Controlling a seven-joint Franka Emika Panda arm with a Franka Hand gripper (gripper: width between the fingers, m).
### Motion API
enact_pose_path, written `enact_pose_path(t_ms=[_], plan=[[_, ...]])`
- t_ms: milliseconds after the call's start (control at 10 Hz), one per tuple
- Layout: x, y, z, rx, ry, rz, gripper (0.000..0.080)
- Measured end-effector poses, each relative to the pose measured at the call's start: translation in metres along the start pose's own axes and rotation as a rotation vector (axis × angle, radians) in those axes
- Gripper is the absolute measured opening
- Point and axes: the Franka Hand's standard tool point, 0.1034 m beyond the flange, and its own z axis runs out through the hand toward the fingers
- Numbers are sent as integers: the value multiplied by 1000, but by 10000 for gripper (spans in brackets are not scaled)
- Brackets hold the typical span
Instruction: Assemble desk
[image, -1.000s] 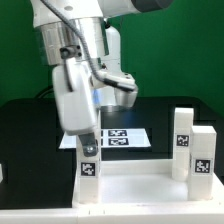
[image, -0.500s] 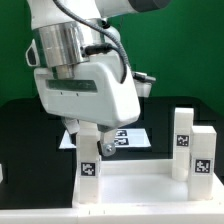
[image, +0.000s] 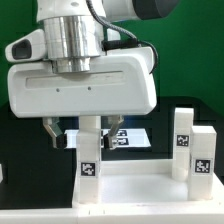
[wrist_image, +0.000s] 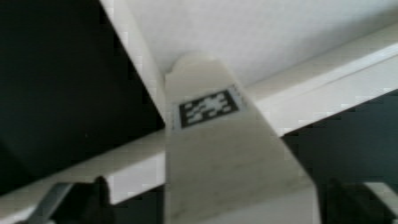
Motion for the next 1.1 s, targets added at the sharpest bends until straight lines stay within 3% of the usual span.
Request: enact_pose_path(t_ms=[100,200,300,500,1100], plan=[[0,0,0,-1,0,-3,532],[0,1,0,-1,-1,6,330],[1,2,0,-2,0,85,284],[0,-1,-1,-17,-2,230,284],[0,-1,-1,-17,-2,230,285]])
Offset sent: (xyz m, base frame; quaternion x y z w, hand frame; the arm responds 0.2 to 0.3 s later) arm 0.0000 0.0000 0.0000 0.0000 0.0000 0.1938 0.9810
